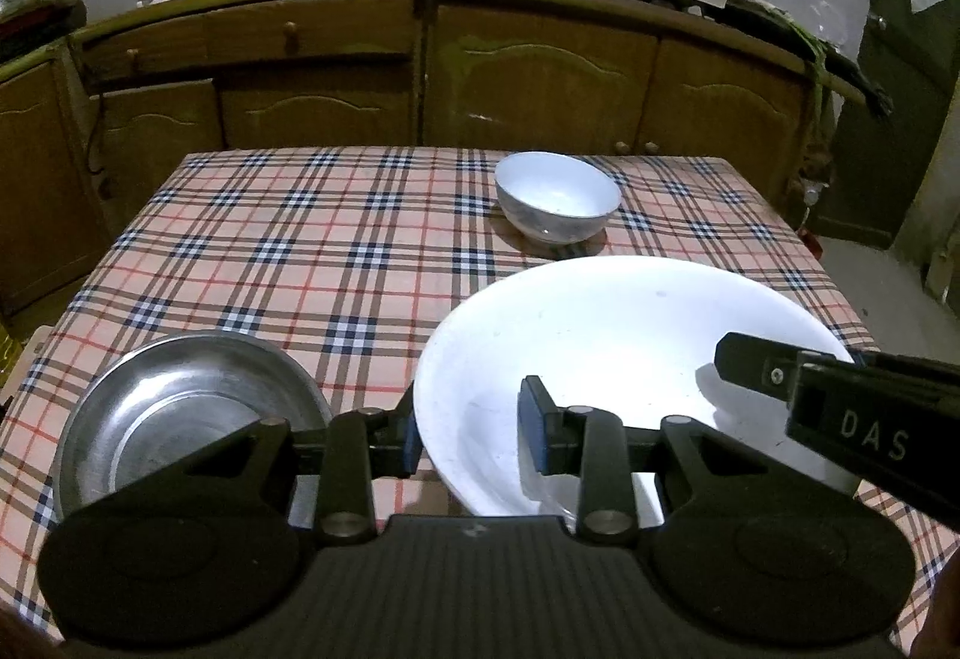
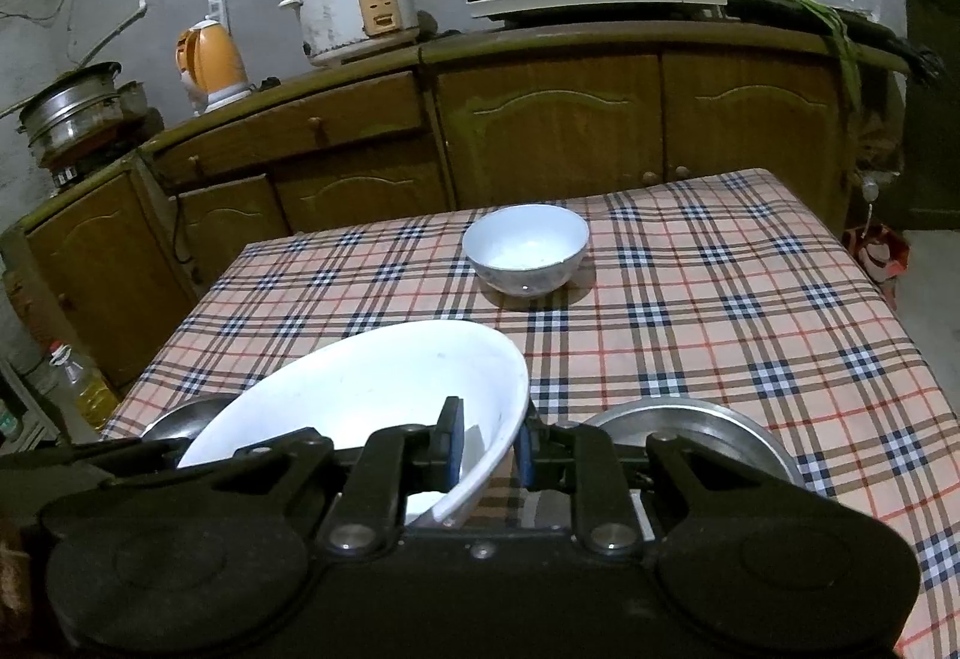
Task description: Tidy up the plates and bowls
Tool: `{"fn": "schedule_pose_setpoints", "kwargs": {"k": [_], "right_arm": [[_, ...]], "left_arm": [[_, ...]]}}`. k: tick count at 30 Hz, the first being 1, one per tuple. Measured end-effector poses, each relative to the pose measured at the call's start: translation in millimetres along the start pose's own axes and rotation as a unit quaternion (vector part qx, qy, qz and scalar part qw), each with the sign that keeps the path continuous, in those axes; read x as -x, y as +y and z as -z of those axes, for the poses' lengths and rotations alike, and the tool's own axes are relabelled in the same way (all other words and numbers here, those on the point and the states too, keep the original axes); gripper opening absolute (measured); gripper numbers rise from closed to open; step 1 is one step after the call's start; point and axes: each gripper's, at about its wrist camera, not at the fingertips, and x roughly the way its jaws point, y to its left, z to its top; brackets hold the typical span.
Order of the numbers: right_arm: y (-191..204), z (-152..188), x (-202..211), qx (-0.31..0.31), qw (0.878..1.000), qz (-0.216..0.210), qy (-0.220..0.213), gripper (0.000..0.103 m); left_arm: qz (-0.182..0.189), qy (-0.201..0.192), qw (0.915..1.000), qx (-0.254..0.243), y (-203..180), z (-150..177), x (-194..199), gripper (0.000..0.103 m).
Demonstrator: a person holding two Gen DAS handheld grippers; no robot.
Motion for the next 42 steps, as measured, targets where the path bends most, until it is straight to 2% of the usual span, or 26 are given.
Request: {"fn": "schedule_pose_setpoints", "kwargs": {"k": [42], "right_arm": [[-25, 18, 0, -0.018, 1.000, 0.018, 0.012, 0.023]], "left_arm": [[0.018, 0.022, 0.9995, -0.013, -14, 10, -9, 0.033]]}}
